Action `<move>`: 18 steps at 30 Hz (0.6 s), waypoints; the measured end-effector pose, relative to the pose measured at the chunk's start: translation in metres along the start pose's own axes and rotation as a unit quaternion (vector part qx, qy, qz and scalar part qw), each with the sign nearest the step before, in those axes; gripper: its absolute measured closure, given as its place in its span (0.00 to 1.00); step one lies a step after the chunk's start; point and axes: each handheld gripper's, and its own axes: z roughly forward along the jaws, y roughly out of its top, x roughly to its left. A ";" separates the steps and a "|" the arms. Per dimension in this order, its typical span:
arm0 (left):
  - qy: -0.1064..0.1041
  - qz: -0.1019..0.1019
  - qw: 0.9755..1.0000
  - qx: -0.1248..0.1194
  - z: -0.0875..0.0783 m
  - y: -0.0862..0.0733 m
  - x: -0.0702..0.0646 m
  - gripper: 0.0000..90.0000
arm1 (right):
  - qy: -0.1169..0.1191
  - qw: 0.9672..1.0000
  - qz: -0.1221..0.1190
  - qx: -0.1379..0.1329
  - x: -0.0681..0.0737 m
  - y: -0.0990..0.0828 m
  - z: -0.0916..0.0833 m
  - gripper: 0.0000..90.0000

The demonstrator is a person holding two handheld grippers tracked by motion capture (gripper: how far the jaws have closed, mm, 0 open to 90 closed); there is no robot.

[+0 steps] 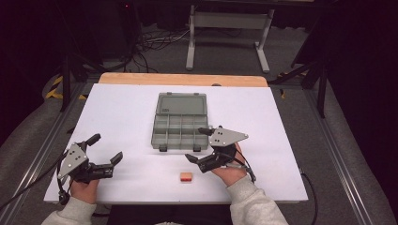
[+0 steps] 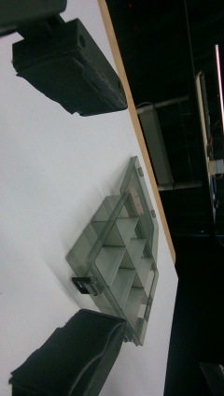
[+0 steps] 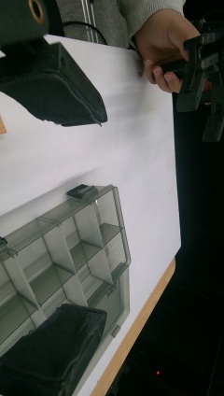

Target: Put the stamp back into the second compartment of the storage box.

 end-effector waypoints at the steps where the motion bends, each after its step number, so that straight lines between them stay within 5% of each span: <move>1: 0.000 0.001 1.000 0.000 0.000 0.000 0.000 0.02 | 0.001 1.000 0.000 0.001 0.000 0.000 0.001 0.07; 15: 0.002 0.000 1.000 -0.002 0.000 0.000 0.001 0.02 | 0.038 0.999 0.013 0.017 -0.002 0.004 0.015 0.08; 18: 0.002 -0.001 1.000 -0.002 0.000 0.000 0.001 0.02 | 0.049 0.998 0.014 0.041 -0.002 0.006 0.017 0.12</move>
